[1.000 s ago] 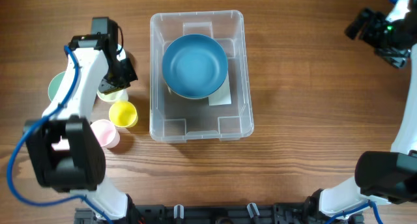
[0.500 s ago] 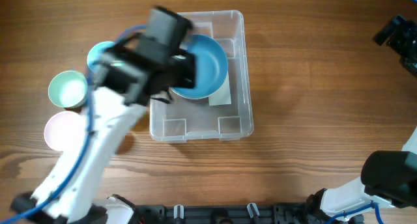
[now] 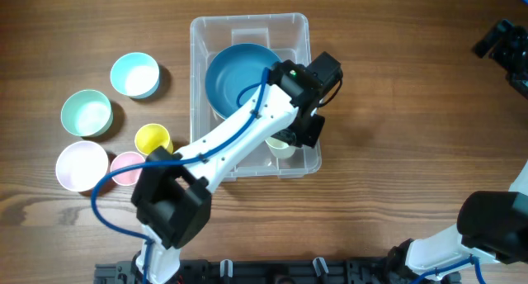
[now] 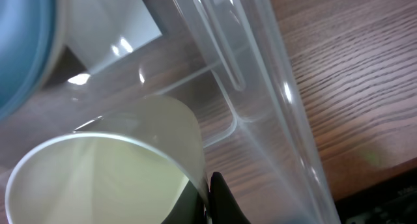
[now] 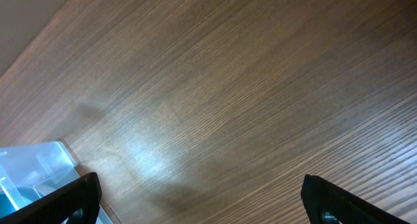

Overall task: Pack container
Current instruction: 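Carry the cream cup into the bin's front right corner and release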

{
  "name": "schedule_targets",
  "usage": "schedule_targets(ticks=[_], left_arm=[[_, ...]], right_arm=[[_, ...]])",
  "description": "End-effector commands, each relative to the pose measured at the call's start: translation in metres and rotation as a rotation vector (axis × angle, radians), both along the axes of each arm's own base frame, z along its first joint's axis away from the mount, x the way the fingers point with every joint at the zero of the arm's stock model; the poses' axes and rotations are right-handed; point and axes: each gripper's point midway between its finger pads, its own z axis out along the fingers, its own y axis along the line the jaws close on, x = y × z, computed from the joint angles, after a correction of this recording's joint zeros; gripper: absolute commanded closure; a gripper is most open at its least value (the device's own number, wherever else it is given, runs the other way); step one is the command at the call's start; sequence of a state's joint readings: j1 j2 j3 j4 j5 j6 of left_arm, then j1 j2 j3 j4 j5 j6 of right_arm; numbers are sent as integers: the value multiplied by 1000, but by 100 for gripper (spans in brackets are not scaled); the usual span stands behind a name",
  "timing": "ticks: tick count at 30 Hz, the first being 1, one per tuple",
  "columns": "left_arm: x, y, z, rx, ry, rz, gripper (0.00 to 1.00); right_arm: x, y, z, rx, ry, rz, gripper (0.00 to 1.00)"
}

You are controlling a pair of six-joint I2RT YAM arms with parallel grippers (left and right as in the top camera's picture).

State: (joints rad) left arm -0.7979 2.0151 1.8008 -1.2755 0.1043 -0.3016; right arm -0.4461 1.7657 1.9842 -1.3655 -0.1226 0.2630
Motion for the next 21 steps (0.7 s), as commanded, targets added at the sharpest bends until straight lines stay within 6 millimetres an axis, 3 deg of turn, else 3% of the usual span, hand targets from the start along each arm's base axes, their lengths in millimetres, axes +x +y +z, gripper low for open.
schedule_targets(ticks=[1,10,15,21], left_arm=[[-7,-8,-14,-1,45,-23,96],[-3,-6,-24,30,37,-21,96],[0,-2,-47,81,61,-17,96],[11,4,-48,121,1,-14,96]], right_arm=[[-1,-3,-5,-7,19,-7,1],[-1,-3,-5,-7,19,-7,1],[0,-2,-5,-1,16,-4,0],[0,-2,-5,-1,16,-4,0]])
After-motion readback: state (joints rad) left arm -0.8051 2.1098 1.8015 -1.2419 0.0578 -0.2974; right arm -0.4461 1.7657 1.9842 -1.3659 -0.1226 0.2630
